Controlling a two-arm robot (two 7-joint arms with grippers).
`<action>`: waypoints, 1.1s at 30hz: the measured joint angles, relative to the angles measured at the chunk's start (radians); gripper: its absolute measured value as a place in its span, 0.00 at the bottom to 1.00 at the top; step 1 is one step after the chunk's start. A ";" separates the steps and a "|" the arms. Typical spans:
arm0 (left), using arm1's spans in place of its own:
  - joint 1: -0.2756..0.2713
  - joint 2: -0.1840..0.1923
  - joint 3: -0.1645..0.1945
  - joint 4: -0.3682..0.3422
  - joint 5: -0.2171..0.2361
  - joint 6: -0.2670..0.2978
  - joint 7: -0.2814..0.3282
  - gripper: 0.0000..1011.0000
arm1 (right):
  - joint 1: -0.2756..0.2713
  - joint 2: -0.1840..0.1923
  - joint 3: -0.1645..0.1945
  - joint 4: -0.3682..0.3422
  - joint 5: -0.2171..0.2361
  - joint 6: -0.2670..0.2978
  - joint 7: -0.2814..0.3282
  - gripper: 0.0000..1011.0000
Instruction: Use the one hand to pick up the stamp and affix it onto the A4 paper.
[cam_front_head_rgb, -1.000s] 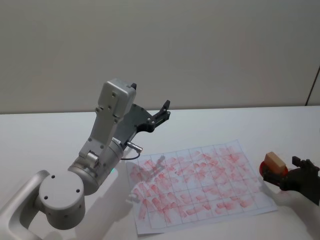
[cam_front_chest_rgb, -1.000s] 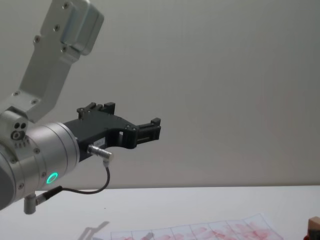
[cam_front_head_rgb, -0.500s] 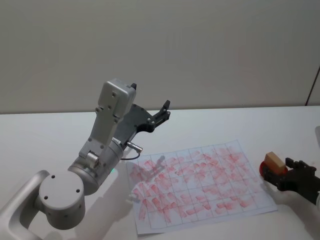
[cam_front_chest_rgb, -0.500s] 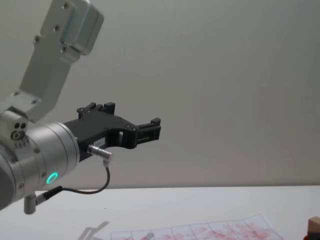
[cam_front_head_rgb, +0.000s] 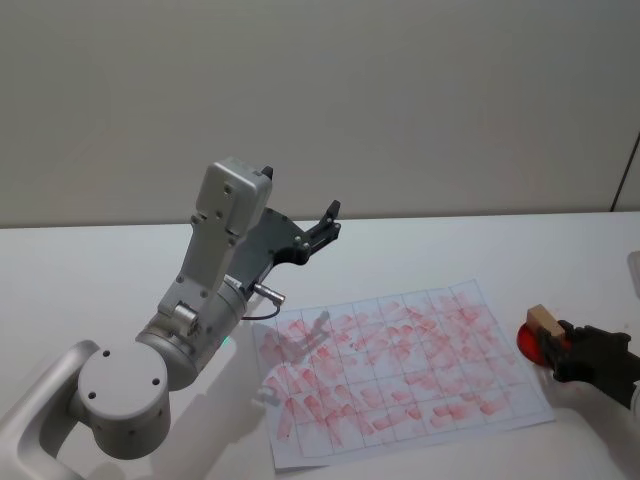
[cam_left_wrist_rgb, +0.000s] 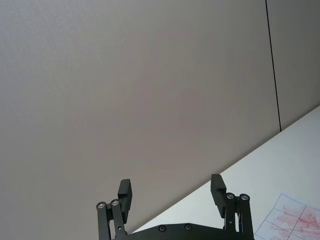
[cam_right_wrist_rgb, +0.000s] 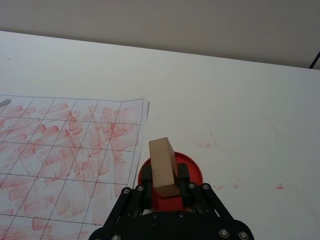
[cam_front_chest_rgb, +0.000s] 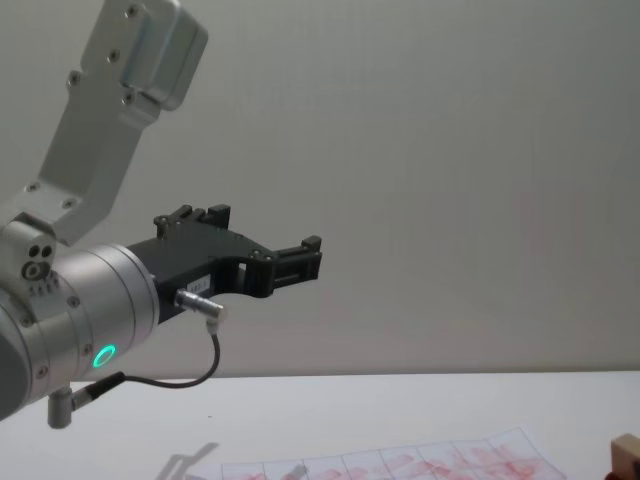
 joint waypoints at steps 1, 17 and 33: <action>0.000 0.000 0.000 0.000 0.000 0.000 0.000 0.99 | 0.000 0.000 0.000 0.000 0.000 0.000 0.000 0.28; 0.000 0.000 0.000 0.000 0.000 0.000 0.000 0.99 | 0.003 -0.001 -0.001 0.003 -0.005 0.000 0.005 0.21; 0.000 0.000 0.000 0.000 0.000 0.000 0.000 0.99 | 0.042 -0.003 -0.019 0.004 -0.079 -0.075 0.127 0.21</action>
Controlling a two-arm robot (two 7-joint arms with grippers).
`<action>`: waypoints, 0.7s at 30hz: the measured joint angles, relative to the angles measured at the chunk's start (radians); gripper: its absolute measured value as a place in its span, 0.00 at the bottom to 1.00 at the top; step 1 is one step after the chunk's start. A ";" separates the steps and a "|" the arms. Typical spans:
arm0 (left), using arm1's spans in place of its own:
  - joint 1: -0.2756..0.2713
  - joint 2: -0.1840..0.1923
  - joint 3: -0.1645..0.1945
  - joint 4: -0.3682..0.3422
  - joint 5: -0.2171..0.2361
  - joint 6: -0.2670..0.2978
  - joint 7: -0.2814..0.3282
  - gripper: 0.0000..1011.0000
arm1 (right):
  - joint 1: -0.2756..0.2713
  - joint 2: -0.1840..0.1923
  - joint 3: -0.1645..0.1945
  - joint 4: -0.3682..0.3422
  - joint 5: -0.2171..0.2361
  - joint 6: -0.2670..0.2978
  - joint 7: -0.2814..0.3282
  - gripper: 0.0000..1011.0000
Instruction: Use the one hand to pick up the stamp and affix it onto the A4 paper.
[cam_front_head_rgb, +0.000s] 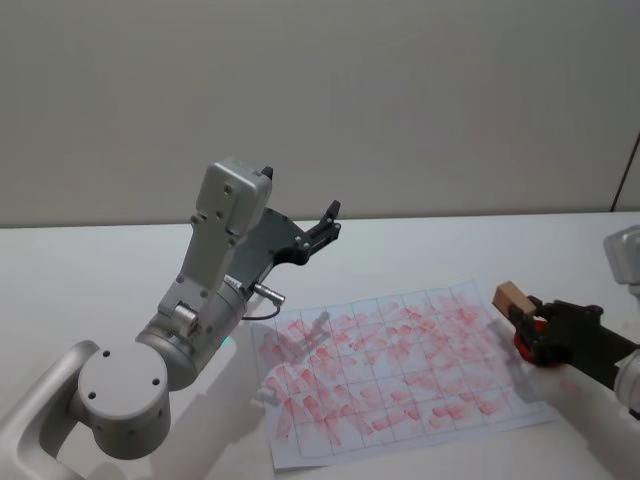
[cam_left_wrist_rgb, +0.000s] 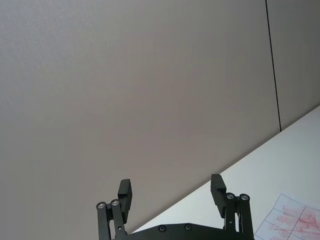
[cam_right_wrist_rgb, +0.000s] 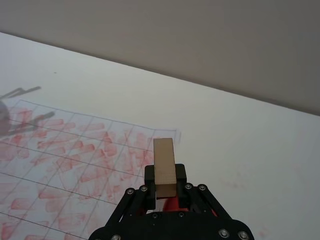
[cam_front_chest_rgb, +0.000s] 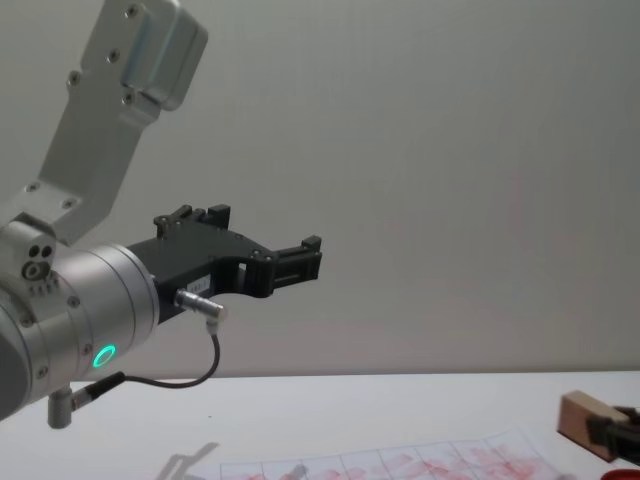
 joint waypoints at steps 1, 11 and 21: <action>0.000 0.000 0.000 0.000 0.000 0.000 0.000 0.99 | 0.002 0.000 -0.001 0.001 -0.003 -0.004 0.008 0.21; 0.000 0.000 0.000 0.000 0.000 0.000 0.000 0.99 | 0.043 -0.011 -0.021 0.023 -0.039 -0.055 0.135 0.21; 0.000 0.000 0.000 0.000 0.000 0.000 0.000 0.99 | 0.081 -0.018 -0.042 0.065 -0.061 -0.072 0.292 0.21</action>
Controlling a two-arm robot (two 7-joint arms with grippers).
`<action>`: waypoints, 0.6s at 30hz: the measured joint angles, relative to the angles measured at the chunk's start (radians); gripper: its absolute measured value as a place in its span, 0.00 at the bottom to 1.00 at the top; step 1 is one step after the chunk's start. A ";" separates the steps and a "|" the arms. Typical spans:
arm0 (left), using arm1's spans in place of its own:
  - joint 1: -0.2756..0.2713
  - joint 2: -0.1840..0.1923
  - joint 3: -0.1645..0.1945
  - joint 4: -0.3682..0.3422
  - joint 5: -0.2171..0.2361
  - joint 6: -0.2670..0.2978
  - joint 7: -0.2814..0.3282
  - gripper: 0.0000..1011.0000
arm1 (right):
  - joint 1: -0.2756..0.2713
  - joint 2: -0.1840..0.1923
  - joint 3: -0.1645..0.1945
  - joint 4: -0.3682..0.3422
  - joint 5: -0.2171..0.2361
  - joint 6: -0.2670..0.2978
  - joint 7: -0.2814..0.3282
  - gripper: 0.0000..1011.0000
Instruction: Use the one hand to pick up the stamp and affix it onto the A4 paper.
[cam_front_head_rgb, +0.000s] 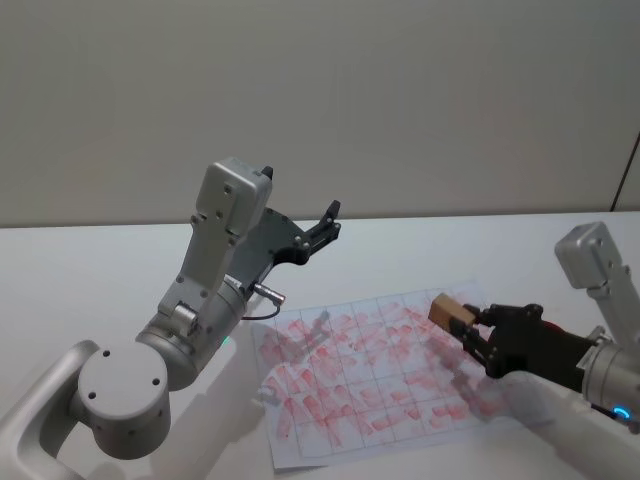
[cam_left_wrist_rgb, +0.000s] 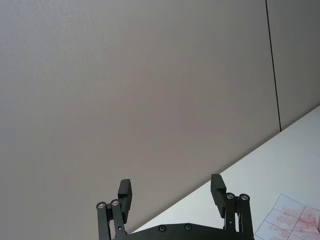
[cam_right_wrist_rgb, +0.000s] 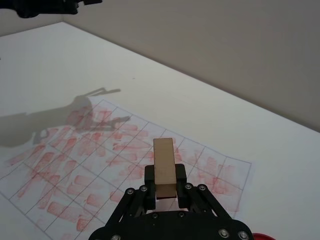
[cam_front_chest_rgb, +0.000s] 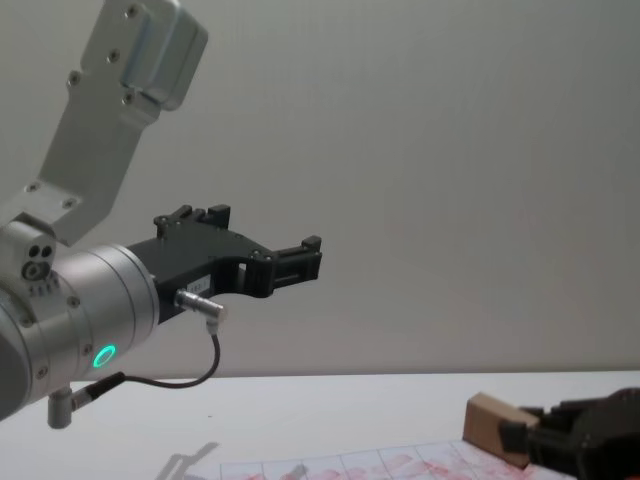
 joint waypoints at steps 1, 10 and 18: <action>0.000 0.000 0.000 0.000 0.000 0.000 0.000 0.99 | 0.002 0.000 -0.001 0.003 -0.002 0.003 0.012 0.21; 0.000 0.000 0.000 0.000 0.000 0.000 0.000 0.99 | 0.013 0.008 -0.015 0.028 -0.029 0.047 0.088 0.21; 0.000 0.000 0.000 0.000 0.000 0.000 0.000 0.99 | 0.013 0.014 -0.020 0.035 -0.038 0.078 0.098 0.21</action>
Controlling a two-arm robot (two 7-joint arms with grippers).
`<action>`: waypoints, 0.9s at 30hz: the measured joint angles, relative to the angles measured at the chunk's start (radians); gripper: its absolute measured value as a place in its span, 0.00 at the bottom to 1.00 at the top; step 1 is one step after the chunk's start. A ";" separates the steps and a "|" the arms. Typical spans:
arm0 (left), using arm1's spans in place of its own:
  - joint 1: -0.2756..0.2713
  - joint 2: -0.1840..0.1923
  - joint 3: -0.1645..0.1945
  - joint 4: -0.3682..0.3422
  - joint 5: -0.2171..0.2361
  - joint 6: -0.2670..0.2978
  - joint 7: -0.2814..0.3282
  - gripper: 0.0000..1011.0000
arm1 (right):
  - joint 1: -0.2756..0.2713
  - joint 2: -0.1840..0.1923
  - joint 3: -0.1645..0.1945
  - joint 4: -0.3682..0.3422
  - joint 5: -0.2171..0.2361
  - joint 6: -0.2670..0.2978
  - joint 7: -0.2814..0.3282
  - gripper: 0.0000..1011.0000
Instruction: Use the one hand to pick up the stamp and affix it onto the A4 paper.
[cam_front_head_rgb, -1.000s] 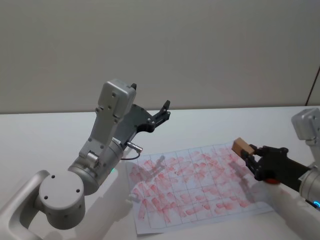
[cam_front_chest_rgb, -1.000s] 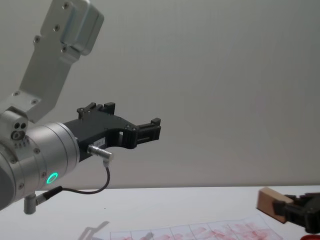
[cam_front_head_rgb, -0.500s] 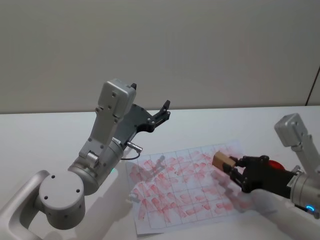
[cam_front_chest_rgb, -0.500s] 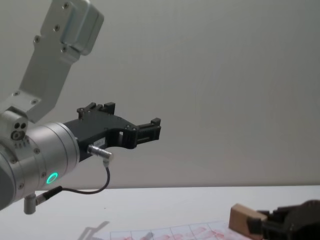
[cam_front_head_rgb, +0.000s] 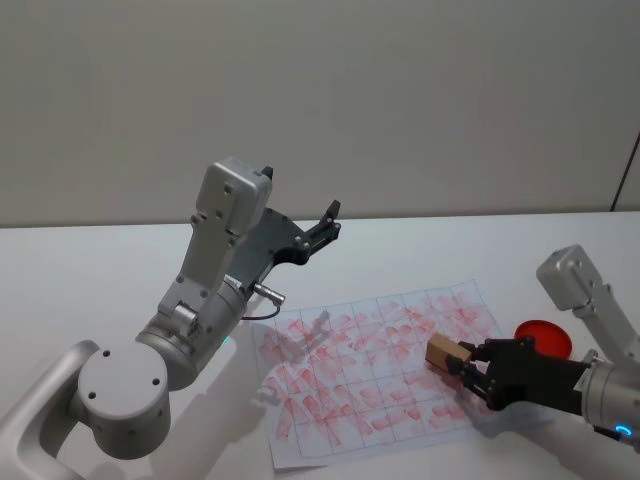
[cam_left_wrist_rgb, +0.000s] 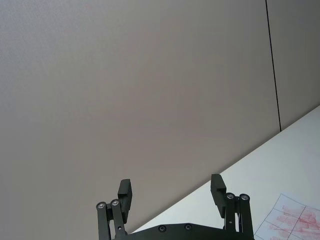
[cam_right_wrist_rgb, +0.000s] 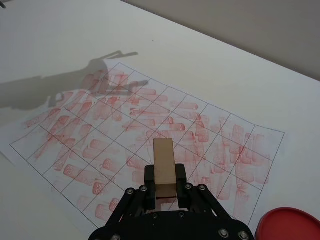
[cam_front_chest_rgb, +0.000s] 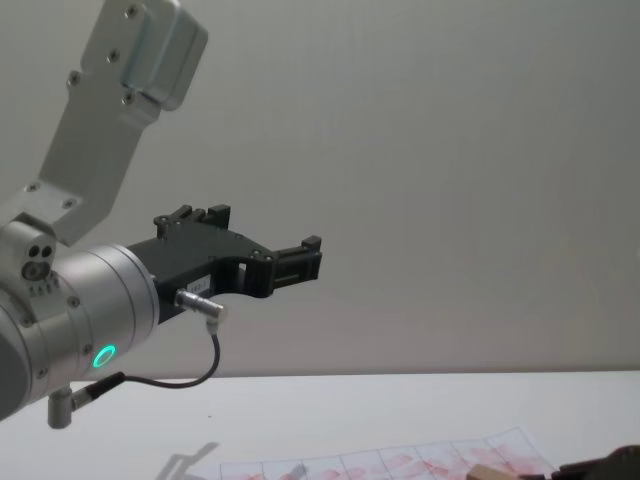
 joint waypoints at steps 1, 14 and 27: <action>0.000 0.000 0.000 0.000 0.000 0.000 0.000 0.99 | 0.000 0.001 0.000 0.001 0.000 0.002 0.000 0.21; 0.000 0.000 0.000 0.000 0.000 0.000 0.000 0.99 | 0.009 0.001 -0.009 0.024 0.001 0.036 -0.005 0.21; 0.000 0.000 0.000 0.000 0.000 0.000 0.000 0.99 | 0.036 -0.011 -0.020 0.059 -0.009 0.048 0.019 0.21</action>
